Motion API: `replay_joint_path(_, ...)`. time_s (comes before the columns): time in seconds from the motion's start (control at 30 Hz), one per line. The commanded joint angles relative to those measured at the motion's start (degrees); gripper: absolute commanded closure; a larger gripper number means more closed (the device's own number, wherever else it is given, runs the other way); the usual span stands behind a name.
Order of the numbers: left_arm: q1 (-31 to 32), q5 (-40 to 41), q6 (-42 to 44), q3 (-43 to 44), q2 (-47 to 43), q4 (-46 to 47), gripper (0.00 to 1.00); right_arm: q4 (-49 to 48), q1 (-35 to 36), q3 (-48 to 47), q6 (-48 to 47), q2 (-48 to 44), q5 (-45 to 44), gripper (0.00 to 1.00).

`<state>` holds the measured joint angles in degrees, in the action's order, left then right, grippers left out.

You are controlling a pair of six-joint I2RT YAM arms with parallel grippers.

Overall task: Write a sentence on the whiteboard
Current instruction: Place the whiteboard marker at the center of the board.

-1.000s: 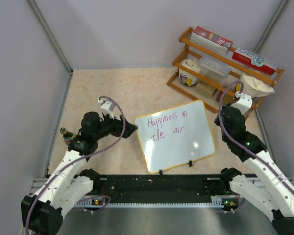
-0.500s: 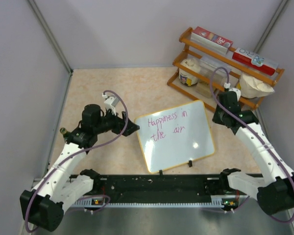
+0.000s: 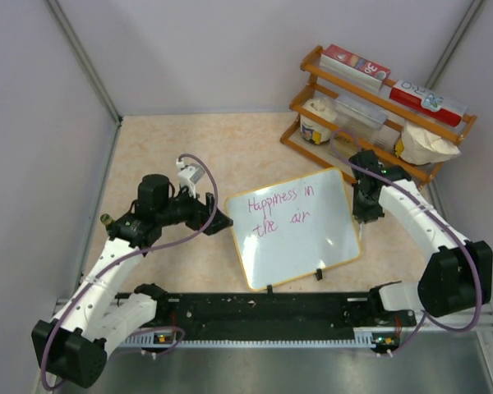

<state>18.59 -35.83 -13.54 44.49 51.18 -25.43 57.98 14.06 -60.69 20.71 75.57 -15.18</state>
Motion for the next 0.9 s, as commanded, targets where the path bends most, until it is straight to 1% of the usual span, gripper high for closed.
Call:
replay_joint_path(0.0,0.0,-1.5,1.1,1.4,0.8,0.5,0.03,5.9,-0.6,-2.9,-3.5,2.6,0.4,1.00)
replay_joint_path(0.17,0.0,-1.3,0.9,2.2,1.5,0.3,0.03,6.5,-0.6,-3.2,-3.3,7.8,1.6,1.00)
replay_joint_path(0.27,0.0,-1.0,0.9,2.4,2.0,0.3,0.03,6.5,-0.7,-3.2,-3.6,12.0,3.8,1.00)
replay_joint_path(0.33,0.0,-0.8,0.9,2.4,2.4,0.3,0.03,6.4,-0.6,-3.3,-3.6,13.5,3.7,0.96)
replay_joint_path(0.37,0.0,-0.8,0.9,2.4,2.6,0.3,0.03,6.4,-0.6,-3.3,-3.5,14.2,3.0,0.91)
replay_joint_path(0.4,0.0,-0.7,0.9,2.4,2.8,0.3,0.03,6.4,-0.6,-3.4,-3.3,14.4,2.0,0.82)
replay_joint_path(0.5,0.0,-0.6,0.9,2.6,3.1,0.3,0.03,6.9,-0.6,-3.9,-2.8,14.3,0.1,0.60)
replay_joint_path(0.53,0.0,-0.6,0.9,2.6,3.3,0.3,0.03,6.9,-0.7,-4.0,-2.7,13.9,-0.1,0.28)
replay_joint_path(0.57,0.0,-0.6,0.9,2.7,3.4,0.3,0.03,6.9,-0.8,-4.2,-2.7,13.5,-1.2,0.12)
replay_joint_path(0.6,0.0,-0.6,0.9,2.8,3.6,0.3,0.02,7.0,-0.7,-4.3,-2.6,12.8,-1.6,0.07)
replay_joint_path(0.63,0.0,-0.6,1.0,2.7,3.7,0.5,0.02,7.0,-0.7,-4.4,-2.6,12.4,-1.7,0.04)
replay_joint_path(0.87,0.0,-0.8,0.7,2.4,4.3,1.4,0.02,7.0,-0.7,-5.1,-2.3,10.7,-2.4,0.02)
